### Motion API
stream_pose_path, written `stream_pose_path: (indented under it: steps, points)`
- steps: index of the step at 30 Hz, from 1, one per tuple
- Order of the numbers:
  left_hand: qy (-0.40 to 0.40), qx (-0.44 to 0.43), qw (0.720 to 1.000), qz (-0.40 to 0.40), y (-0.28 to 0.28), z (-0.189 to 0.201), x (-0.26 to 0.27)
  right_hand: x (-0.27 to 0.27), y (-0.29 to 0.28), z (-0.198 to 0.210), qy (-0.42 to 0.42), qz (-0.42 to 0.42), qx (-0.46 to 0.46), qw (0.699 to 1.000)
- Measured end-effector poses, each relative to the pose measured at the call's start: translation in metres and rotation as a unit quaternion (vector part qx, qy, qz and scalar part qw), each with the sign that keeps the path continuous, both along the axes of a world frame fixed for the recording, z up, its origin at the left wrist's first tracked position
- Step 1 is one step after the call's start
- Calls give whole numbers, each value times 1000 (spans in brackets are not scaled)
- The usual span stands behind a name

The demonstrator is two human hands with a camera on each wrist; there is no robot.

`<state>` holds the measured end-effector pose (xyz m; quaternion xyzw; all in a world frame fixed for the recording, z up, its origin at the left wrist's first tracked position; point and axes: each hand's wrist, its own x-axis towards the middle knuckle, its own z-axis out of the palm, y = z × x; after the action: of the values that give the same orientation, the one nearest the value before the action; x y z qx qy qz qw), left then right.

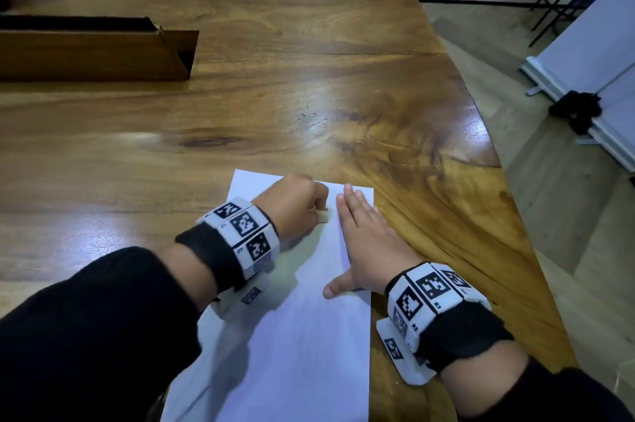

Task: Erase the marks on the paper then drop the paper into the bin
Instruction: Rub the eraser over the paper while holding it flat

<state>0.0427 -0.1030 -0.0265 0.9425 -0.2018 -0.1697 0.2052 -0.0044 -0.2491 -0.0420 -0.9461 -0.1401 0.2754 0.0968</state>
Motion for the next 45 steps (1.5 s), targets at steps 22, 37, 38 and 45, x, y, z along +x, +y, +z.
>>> stream_pose_path:
  steps: [22,37,38,45]
  points:
    - [68,39,995,-62,4,8,-2,0,1,1,-12,13,-39,999]
    - [-21,14,999,-26,-1,-7,1,-1,-1,1,-4,12,-40,999]
    - [-20,10,999,-35,1,-9,-4,-1,0,2,-3,14,-44,999]
    - [66,29,987,-144,22,-10,-55,-1,0,3,-2,7,-47,999]
